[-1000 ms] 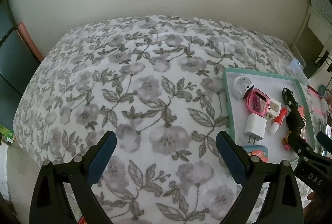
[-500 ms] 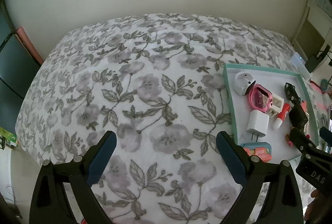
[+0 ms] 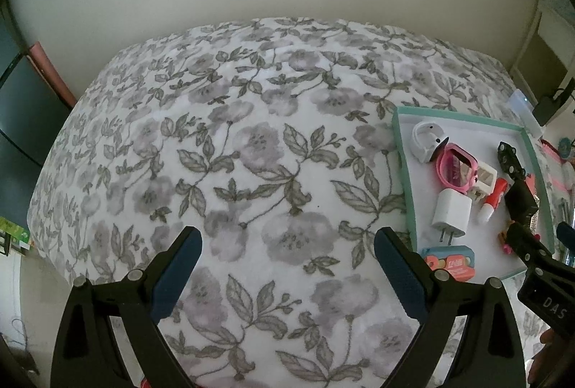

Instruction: Organize rigid objects

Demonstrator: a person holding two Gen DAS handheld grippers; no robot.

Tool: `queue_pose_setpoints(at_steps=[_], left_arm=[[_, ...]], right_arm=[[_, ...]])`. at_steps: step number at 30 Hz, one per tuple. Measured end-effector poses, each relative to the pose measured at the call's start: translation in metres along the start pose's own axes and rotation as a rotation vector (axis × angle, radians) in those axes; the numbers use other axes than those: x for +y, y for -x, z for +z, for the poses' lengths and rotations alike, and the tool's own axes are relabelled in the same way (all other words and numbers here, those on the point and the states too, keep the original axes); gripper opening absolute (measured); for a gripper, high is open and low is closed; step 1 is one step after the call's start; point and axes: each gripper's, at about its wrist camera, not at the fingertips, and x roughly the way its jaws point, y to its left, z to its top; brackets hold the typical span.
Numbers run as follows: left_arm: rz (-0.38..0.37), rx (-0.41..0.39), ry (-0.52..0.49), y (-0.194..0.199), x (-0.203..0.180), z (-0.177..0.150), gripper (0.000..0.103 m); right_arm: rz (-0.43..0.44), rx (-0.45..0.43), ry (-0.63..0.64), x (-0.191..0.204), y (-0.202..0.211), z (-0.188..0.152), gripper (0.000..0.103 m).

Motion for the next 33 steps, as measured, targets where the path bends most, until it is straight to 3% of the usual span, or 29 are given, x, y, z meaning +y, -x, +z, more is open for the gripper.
queue_pose_setpoints(at_steps=[33], left_arm=[[0.013, 0.006, 0.001, -0.0023, -0.0003, -0.0008, 0.097]], right_arm=[[-0.005, 0.012, 0.0, 0.0, -0.0041, -0.0004, 0.103]])
